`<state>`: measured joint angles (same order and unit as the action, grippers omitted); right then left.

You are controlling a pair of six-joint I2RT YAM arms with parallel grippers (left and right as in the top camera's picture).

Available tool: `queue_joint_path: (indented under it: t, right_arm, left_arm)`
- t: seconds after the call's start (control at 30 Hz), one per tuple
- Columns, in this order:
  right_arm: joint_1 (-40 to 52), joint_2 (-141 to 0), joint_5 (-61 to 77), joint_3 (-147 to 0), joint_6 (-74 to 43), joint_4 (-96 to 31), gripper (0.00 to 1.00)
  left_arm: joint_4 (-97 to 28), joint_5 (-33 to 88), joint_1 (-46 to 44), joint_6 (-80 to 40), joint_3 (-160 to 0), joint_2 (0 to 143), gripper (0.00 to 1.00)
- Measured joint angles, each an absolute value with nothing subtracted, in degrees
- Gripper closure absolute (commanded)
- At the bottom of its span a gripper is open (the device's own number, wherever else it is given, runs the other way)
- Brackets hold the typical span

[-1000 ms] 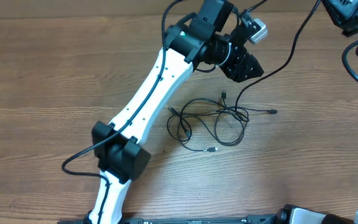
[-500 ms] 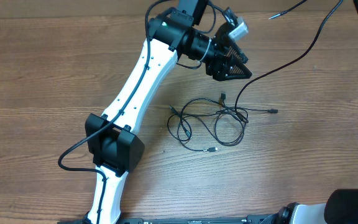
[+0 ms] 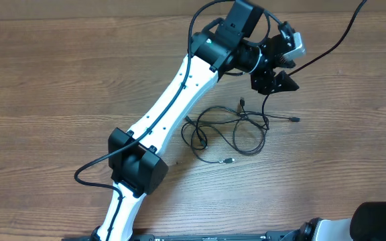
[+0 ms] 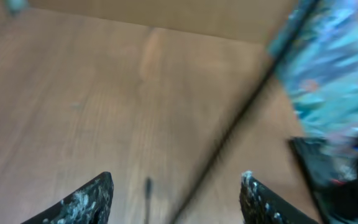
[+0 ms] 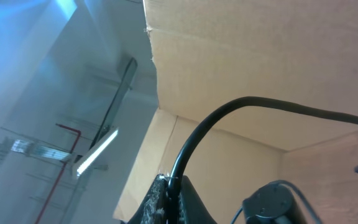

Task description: Untangle cables

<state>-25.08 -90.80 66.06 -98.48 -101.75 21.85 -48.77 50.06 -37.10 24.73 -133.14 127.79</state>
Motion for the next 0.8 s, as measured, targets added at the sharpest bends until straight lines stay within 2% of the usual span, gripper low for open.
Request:
queue_joint_path:
  t: [0.07,0.1,0.13,0.17,0.3,0.4,0.53,0.67,0.8]
  right_arm:
    - [-25.08,-90.80,66.70,-98.48,-102.94,22.55,0.96]
    - [-25.08,-90.80,66.98,-98.48,-103.28,22.65,0.96]
    - [-25.08,-90.80,67.37,-98.45,-103.48,22.65,0.96]
    - [-25.08,-90.80,67.77,-98.45,-103.72,22.68,0.96]
    - [-25.15,-90.80,69.14,-98.45,-103.81,22.48,0.96]
    - [-25.26,-90.80,69.82,-98.59,-101.86,17.12,0.96]
    - [-25.58,-90.72,70.08,-98.67,-93.93,2.92,0.96]
    - [-25.52,-90.61,66.30,-98.98,-78.67,-21.21,0.96]
    - [-25.39,-90.72,58.89,-98.94,-64.58,-37.32,0.88]
  left_arm:
    - [-47.11,47.57,-37.32,23.07,-133.14,128.42,0.38]
    - [-46.54,46.87,-37.45,22.37,-133.14,128.88,0.58]
    - [-45.54,46.15,-37.52,21.47,-133.14,129.54,0.86]
    - [-44.64,45.54,-37.52,20.40,-133.14,130.39,0.96]
    - [-43.20,43.94,-37.52,17.21,-133.10,133.10,0.96]
    - [-42.65,42.17,-37.15,11.99,-133.16,133.34,0.96]
    - [-43.62,39.27,-35.64,4.32,-133.45,131.94,0.96]
    - [-46.24,37.41,-32.03,-6.11,-133.47,126.45,0.96]
    - [-54.13,37.23,-27.51,-15.14,-133.71,117.43,0.96]
